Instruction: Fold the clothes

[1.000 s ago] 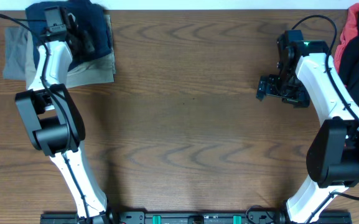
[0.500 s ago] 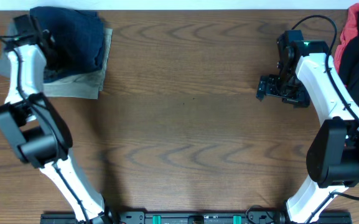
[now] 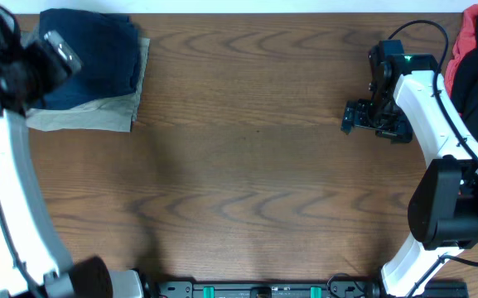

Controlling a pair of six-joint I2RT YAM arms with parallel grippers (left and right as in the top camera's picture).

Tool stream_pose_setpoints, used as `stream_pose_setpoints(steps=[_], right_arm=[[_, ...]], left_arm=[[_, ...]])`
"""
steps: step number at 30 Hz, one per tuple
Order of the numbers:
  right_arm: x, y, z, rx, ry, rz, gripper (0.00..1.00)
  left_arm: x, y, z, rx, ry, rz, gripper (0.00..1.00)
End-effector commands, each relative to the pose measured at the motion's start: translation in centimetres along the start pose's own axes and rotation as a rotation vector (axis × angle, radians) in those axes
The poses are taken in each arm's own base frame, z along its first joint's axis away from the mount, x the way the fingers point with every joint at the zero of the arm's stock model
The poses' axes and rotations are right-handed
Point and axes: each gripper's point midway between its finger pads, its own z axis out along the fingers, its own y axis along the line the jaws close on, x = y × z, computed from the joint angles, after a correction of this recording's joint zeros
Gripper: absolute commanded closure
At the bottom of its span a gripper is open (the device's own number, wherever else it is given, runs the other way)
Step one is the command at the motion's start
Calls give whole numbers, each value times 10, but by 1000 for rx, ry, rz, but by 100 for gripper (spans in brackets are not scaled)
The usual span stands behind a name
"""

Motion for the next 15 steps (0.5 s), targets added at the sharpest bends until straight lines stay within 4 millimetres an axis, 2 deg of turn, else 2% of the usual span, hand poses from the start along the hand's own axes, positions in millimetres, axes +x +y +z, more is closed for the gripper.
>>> stream_pose_setpoints(steps=[1,5,11,15], right_arm=[[-1,0,-1,-2,-4,18,1],[-1,0,-1,-2,-4,18,1],[-1,0,-1,-2,-4,18,1],[-1,0,-1,-2,-4,18,1]], left_arm=[[26,-13,-41,85,38,-23,2],[75,-9,-88,95,117,-15,2],[147,9,-142,48,242,-41,2],[152,8,-162,77,162,-24,2]])
